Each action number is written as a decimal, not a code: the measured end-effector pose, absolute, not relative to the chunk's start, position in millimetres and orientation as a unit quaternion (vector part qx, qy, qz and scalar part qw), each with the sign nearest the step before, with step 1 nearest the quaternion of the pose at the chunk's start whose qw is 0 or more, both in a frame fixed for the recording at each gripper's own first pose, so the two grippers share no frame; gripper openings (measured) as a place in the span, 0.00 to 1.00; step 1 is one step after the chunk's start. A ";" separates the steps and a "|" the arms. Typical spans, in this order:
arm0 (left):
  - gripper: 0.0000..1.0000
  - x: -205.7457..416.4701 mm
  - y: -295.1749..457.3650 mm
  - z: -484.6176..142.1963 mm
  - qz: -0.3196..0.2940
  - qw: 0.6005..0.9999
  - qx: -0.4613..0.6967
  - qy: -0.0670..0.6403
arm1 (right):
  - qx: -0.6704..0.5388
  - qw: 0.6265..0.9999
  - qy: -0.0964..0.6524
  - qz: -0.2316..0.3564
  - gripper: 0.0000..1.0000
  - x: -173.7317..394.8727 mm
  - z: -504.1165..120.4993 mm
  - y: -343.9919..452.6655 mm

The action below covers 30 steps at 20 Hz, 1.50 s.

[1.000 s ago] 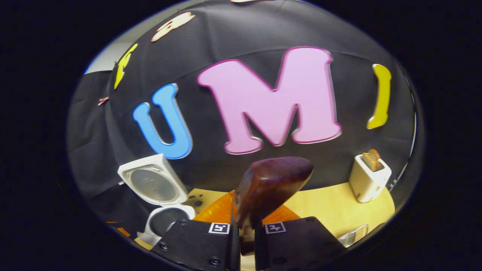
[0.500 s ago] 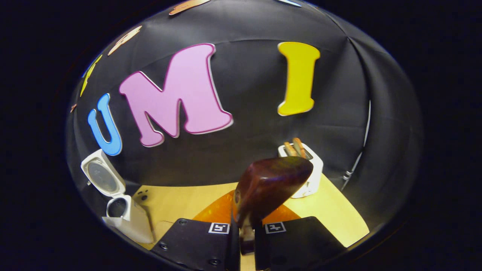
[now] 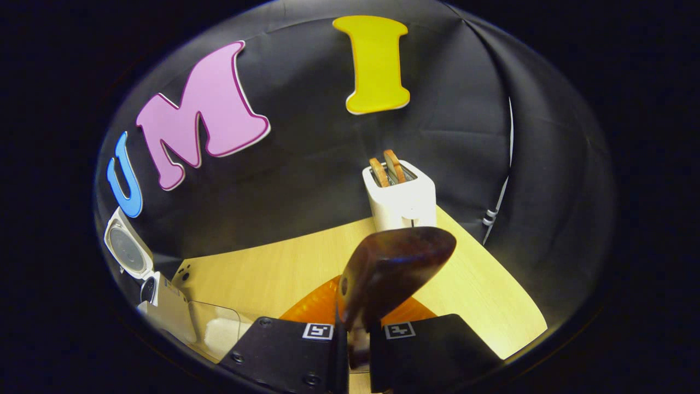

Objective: Close the left gripper, press the button to open the rice cooker; take a wooden spoon from the chopstick holder with the right hand, scoop a spoonful of rice and pour it into the rice cooker, then put the wooden spoon back into the chopstick holder.

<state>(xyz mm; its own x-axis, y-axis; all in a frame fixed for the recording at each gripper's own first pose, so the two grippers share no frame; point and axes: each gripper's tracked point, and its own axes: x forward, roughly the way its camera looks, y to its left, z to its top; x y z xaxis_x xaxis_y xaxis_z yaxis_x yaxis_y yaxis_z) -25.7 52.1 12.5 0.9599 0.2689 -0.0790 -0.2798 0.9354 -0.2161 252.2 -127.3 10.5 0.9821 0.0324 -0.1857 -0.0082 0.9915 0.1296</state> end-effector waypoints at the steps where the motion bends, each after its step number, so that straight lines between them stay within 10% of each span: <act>1: 0.94 -26.5 49.2 12.7 0.142 0.983 -0.113 0.024 | 0.069 0.993 0.099 0.010 0.19 256.0 4.4 -128.9; 10: 0.94 -36.2 53.9 24.8 0.163 0.981 -0.102 0.011 | 0.083 0.987 0.140 0.011 0.10 260.5 -43.3 -120.1; 14: 0.94 -42.0 71.7 35.7 0.175 0.980 -0.098 -0.002 | 0.087 0.986 0.145 0.003 0.41 250.0 -41.7 -122.6; 18: 0.94 -48.7 102.8 55.1 0.190 0.977 -0.096 -0.025 | 0.086 0.985 0.152 -0.008 1.00 228.2 -39.9 -126.3; 30: 0.94 -35.8 244.0 158.5 0.222 0.967 -0.071 -0.108 | 0.082 0.984 0.137 -0.078 0.98 148.5 1.8 -143.4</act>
